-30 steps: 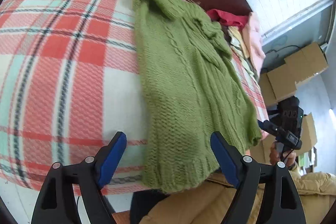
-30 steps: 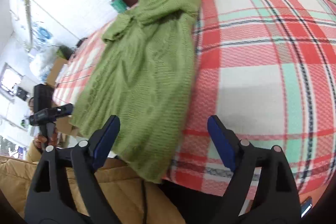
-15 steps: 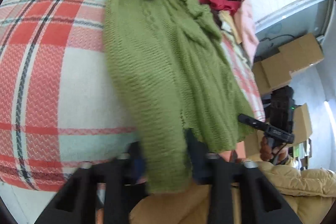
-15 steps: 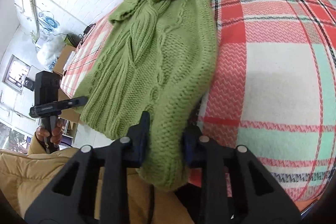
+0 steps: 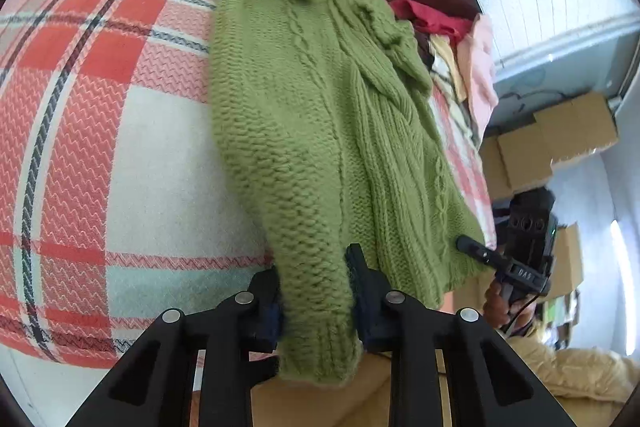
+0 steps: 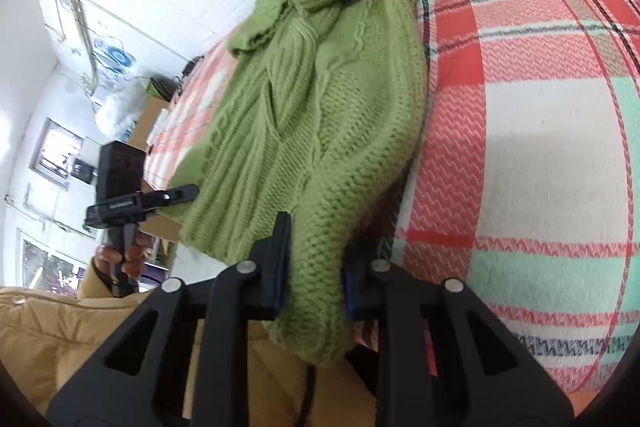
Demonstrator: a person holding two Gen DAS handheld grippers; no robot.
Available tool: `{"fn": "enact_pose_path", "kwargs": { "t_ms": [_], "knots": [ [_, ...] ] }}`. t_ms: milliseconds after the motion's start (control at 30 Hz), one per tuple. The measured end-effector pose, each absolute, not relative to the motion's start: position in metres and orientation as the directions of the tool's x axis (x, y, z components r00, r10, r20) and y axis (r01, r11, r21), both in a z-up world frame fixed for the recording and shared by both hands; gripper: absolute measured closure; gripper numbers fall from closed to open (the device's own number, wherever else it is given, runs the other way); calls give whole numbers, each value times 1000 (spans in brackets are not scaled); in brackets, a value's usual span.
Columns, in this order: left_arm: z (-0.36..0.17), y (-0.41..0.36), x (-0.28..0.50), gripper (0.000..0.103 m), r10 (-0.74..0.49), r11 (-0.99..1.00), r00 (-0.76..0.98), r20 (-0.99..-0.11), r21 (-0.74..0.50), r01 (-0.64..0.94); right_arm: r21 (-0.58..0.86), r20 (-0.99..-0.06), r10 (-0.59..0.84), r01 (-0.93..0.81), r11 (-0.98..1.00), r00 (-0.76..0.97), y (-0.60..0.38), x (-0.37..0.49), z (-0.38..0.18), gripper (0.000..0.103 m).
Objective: Fold clothes
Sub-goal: 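Grasp the sweater hem with both grippers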
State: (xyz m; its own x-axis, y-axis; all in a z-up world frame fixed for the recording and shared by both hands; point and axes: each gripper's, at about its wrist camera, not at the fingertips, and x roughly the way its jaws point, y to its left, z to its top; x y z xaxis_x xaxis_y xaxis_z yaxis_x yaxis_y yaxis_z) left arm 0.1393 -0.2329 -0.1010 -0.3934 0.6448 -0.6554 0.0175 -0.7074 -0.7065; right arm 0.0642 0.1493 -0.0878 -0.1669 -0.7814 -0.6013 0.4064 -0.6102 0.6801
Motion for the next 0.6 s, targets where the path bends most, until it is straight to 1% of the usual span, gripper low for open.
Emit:
{"fn": "enact_pose_path", "kwargs": {
  "t_ms": [33, 167, 300, 333, 367, 400, 467, 500, 533, 567, 600],
  "knots": [
    [-99, -236, 139, 83, 653, -693, -403, -641, -720, 23, 695, -582, -795, 404, -595, -170, 151, 63, -85, 81],
    [-85, -243, 133, 83, 687, -644, -431, -585, -765, 12, 739, -505, -843, 411, -533, -185, 155, 58, -69, 82],
    [-73, -246, 125, 83, 713, -607, -445, -541, -795, -5, 794, -401, -897, 417, -442, -187, 155, 48, -51, 83],
    [-71, -245, 122, 83, 720, -599, -445, -532, -801, -12, 792, -392, -901, 429, -434, -188, 153, 47, -47, 83],
    [-69, -243, 120, 83, 711, -618, -439, -549, -786, -18, 789, -385, -904, 441, -428, -188, 151, 45, -43, 82],
    [-69, -240, 118, 83, 695, -645, -433, -573, -764, -24, 768, -420, -888, 448, -457, -186, 147, 43, -42, 82],
    [-76, -238, 117, 78, 702, -648, -403, -587, -761, -21, 723, -506, -843, 444, -529, -181, 142, 42, -47, 81],
    [-82, -237, 116, 68, 708, -644, -386, -591, -765, -12, 705, -540, -823, 440, -557, -176, 142, 43, -52, 81],
    [-88, -237, 117, 56, 712, -642, -370, -597, -766, 0, 687, -572, -802, 435, -583, -172, 142, 44, -57, 79],
    [-94, -238, 118, 51, 711, -644, -361, -603, -765, 10, 674, -598, -783, 423, -606, -169, 145, 45, -63, 70],
    [-99, -239, 119, 45, 709, -647, -353, -610, -763, 18, 660, -624, -764, 410, -629, -167, 148, 47, -70, 47]
  ]
}}
